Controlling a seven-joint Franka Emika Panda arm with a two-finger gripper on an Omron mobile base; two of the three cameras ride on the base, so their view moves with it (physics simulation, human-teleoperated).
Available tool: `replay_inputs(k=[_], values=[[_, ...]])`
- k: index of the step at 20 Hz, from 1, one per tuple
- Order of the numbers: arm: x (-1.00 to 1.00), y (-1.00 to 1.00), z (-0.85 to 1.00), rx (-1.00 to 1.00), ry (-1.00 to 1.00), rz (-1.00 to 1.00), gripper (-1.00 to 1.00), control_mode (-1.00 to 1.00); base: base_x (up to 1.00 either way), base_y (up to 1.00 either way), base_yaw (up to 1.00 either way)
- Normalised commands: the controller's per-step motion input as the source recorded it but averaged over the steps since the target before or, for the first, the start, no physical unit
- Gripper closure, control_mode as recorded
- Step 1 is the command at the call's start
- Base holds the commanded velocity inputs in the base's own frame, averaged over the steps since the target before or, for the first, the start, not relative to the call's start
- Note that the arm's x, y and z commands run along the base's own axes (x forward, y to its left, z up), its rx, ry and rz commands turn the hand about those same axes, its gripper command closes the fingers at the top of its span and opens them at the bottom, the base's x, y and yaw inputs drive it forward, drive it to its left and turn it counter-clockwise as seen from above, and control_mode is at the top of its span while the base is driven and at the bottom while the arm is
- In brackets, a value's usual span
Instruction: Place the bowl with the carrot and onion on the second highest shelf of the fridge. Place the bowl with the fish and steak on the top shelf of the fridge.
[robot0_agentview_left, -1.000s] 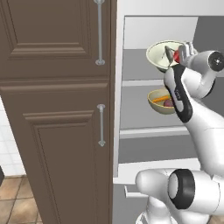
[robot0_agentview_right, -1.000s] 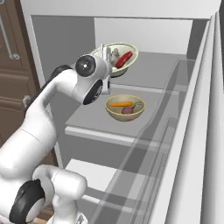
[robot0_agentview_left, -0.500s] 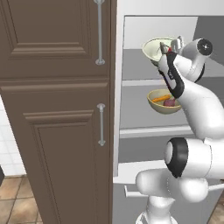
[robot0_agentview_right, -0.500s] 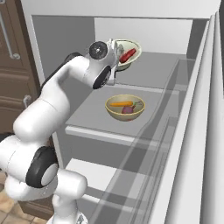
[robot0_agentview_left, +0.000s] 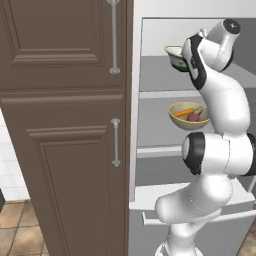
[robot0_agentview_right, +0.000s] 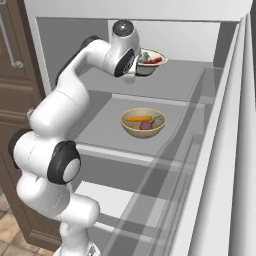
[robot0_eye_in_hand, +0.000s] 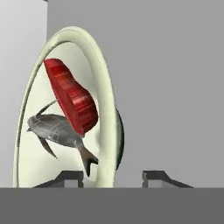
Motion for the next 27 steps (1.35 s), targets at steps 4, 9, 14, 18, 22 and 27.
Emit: replay_inputs(k=[4,9,14,18,22,27], values=[[-1.0,0.29,-0.52,0.0,-0.43,0.0,-1.0,-1.0,0.0,0.0,0.0],[-1.0,0.39,-0.51,0.0,-0.53,0.0,-1.0,-1.0,0.0,0.0,0.0],[-1.0,0.37,0.0,0.01,-0.38,-0.01,-1.0,-1.0,0.0,0.0,0.0],[-1.0,0.42,0.35,0.0,-0.22,-0.07,-1.0,-1.0,0.0,0.0,0.0],[-1.0,0.43,0.66,0.0,-0.03,-0.07,-1.0,-1.0,0.0,0.0,0.0],[-1.0,0.3,0.62,0.0,0.0,-0.08,-1.0,-1.0,0.0,0.0,0.0]])
